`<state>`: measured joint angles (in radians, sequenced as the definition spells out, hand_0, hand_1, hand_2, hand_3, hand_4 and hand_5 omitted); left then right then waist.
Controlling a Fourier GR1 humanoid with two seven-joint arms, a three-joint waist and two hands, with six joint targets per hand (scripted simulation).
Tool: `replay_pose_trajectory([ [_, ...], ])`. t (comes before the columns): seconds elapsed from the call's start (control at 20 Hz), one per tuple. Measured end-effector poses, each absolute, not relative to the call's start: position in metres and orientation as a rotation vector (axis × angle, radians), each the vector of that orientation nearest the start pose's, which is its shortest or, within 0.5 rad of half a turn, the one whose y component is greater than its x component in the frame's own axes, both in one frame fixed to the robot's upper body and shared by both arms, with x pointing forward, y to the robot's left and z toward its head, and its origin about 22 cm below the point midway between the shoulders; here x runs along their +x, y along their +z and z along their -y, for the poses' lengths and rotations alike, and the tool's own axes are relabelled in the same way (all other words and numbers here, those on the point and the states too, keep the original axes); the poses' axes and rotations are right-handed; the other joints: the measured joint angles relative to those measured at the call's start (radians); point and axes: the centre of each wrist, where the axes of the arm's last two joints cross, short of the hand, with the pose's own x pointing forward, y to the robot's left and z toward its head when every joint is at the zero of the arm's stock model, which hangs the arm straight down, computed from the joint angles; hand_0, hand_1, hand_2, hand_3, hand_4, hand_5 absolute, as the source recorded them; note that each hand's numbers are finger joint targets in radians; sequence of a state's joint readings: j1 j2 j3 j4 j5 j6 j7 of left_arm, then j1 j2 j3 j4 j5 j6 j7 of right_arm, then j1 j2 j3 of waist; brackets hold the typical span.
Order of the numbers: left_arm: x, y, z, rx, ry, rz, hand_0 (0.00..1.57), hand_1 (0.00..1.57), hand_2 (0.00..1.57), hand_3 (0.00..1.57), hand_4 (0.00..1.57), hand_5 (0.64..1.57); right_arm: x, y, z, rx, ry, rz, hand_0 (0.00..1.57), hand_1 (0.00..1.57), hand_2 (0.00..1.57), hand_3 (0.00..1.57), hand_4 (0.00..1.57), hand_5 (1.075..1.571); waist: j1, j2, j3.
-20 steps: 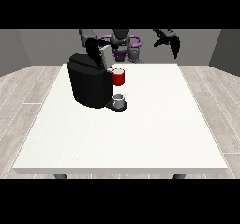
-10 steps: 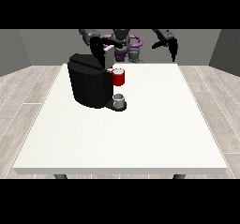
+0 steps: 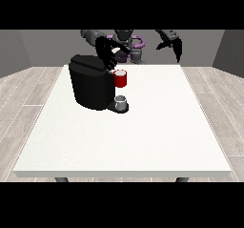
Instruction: Insert the coffee pod into the coffee machine and close the lid
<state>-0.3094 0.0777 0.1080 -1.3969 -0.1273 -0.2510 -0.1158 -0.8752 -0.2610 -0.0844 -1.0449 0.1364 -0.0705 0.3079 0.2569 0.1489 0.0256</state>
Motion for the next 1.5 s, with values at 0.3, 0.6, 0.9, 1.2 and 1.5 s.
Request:
replay_pose_trajectory([
  [0.3, 0.321, 0.049, -0.230, -0.115, -0.399, 1.788, 0.00, 0.00, 0.00, 0.00, 0.40, 1.571, 0.414, 0.197, 0.230, -0.373, 0.227, 1.556, 0.00, 0.00, 0.00, 0.00, 0.15, 1.571, 0.054, 0.029, 0.0084],
  [0.6, 0.329, 0.064, -0.220, -0.157, -0.444, 1.831, 0.00, 0.00, 0.00, 0.00, 0.38, 1.571, 0.404, 0.229, 0.249, -0.465, 0.186, 1.550, 0.00, 0.00, 0.00, 0.00, 0.00, 1.571, 0.119, 0.072, 0.0143],
  [0.9, 0.338, 0.077, -0.206, -0.218, -0.496, 1.866, 0.00, 0.00, 0.00, 0.00, 0.20, 1.571, 0.395, 0.263, 0.269, -0.585, 0.198, 1.584, 0.00, 0.00, 0.00, 0.00, 0.00, 1.571, 0.197, 0.127, 0.0211],
  [1.2, 0.346, 0.094, -0.189, -0.265, -0.564, 1.900, 0.00, 0.00, 0.00, 0.00, 0.30, 1.571, 0.383, 0.281, 0.285, -0.595, 0.111, 1.567, 0.00, 0.00, 0.00, 0.00, 0.00, 1.571, 0.263, 0.181, 0.0337],
  [1.5, 0.348, 0.114, -0.164, -0.304, -0.626, 1.940, 0.00, 0.00, 0.00, 0.00, 0.33, 1.571, 0.384, 0.305, 0.236, -0.436, 0.203, 1.856, 0.00, 0.00, 0.00, 0.00, 0.10, 1.571, 0.350, 0.224, -0.0083],
])
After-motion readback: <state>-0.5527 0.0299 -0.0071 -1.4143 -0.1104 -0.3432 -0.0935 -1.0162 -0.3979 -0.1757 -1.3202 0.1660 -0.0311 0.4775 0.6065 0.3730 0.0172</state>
